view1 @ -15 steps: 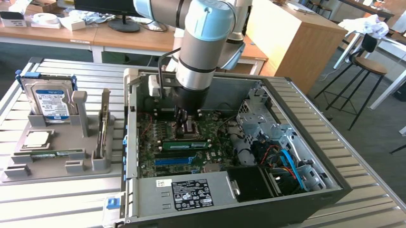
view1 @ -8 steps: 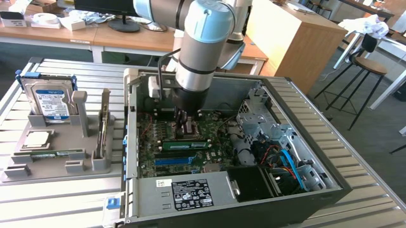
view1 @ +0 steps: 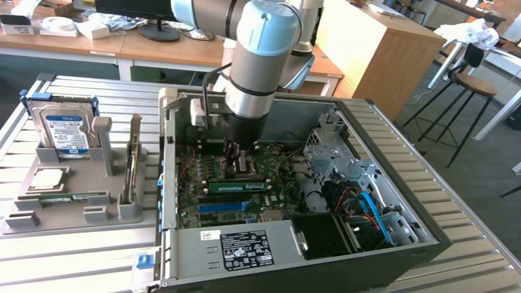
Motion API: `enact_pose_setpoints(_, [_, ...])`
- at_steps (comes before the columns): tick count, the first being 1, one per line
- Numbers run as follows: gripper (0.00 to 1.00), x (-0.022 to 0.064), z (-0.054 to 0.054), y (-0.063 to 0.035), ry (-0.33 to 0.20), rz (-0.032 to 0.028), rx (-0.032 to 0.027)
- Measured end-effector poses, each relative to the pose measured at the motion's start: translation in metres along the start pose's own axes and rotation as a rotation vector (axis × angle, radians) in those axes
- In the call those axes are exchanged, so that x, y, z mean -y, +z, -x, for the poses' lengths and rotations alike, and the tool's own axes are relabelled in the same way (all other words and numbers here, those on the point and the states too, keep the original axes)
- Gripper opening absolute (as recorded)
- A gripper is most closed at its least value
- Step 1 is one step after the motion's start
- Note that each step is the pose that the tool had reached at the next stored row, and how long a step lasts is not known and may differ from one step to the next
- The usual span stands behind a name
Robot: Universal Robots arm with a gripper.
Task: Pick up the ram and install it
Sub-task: 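Press down the ram until it locks into place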
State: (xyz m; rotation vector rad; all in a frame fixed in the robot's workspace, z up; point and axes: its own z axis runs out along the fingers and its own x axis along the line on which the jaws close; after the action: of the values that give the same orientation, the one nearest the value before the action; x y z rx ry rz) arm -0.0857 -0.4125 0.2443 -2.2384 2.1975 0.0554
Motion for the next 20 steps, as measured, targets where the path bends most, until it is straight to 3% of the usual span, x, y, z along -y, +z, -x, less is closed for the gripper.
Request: enact_pose_setpoints(20, [0.1, 0.0001, -0.0003, 0.005, 0.0, 0.0003, -0.0005])
